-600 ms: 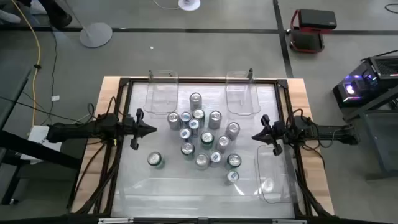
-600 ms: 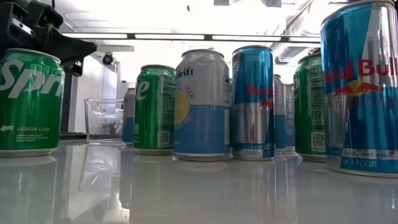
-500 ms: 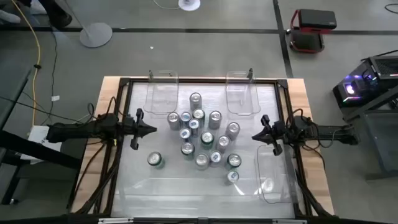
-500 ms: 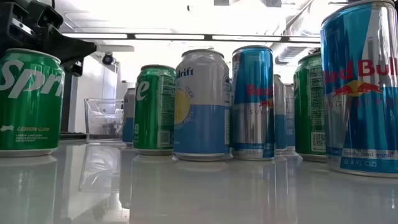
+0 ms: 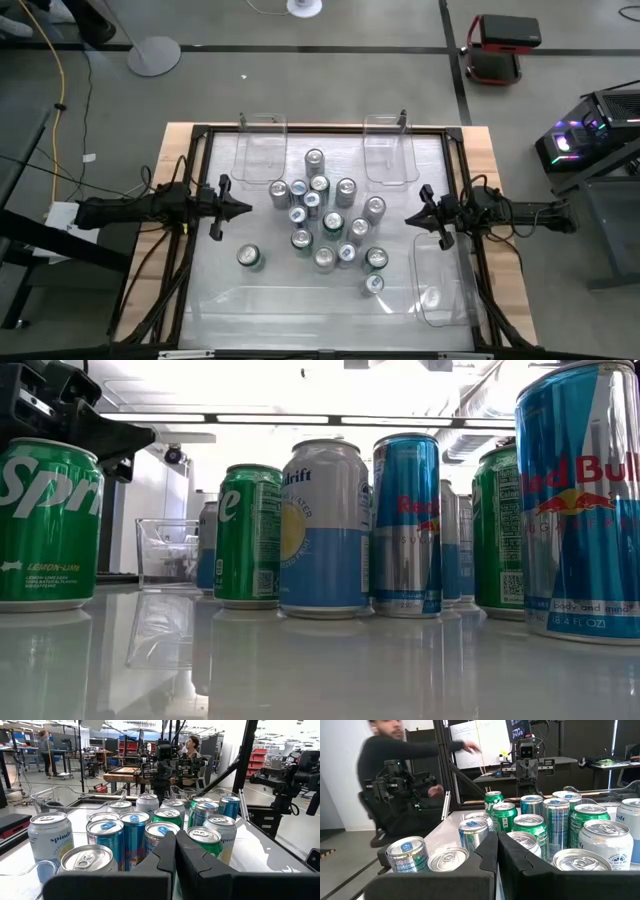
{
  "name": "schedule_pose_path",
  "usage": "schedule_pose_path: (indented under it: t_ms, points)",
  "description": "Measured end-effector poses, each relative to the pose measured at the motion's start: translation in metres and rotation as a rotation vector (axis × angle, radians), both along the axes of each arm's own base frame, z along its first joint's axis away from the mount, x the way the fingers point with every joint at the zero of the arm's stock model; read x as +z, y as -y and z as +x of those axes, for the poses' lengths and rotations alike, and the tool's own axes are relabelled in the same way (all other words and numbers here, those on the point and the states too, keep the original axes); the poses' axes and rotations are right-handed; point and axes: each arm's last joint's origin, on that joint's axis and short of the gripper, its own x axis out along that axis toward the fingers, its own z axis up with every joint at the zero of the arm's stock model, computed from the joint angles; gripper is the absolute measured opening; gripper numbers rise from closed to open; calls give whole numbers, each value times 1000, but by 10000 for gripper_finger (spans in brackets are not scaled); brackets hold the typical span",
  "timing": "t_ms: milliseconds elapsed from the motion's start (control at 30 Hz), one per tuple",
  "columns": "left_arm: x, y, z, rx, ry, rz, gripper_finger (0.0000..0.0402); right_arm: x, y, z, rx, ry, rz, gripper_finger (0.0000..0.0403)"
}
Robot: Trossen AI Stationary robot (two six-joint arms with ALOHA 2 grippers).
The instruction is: Sort soda cans
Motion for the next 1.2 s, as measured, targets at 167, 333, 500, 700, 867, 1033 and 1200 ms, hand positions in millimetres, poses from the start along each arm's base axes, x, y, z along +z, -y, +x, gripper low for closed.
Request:
schedule_pose_path:
  t_ms: [167, 333, 500, 700, 867, 1033, 1200]
  points:
    - [0, 0, 0, 0, 0, 0, 0, 0, 0, 0, 0, 0, 0, 0]
    - [0, 0, 0, 0, 0, 0, 0, 0, 0, 0, 0, -1, 0, 0]
    - [0, 0, 0, 0, 0, 0, 0, 0, 0, 0, 0, -1, 0, 0]
    - [0, 0, 0, -1, 0, 0, 0, 0, 0, 0, 0, -1, 0, 0]
    - [0, 0, 0, 0, 0, 0, 0, 0, 0, 0, 0, 0, 0, 0]
    - [0, 0, 0, 0, 0, 0, 0, 0, 0, 0, 0, 0, 0, 0]
    - [0, 0, 0, -1, 0, 0, 0, 0, 1, 0, -32, 10, -51, 0]
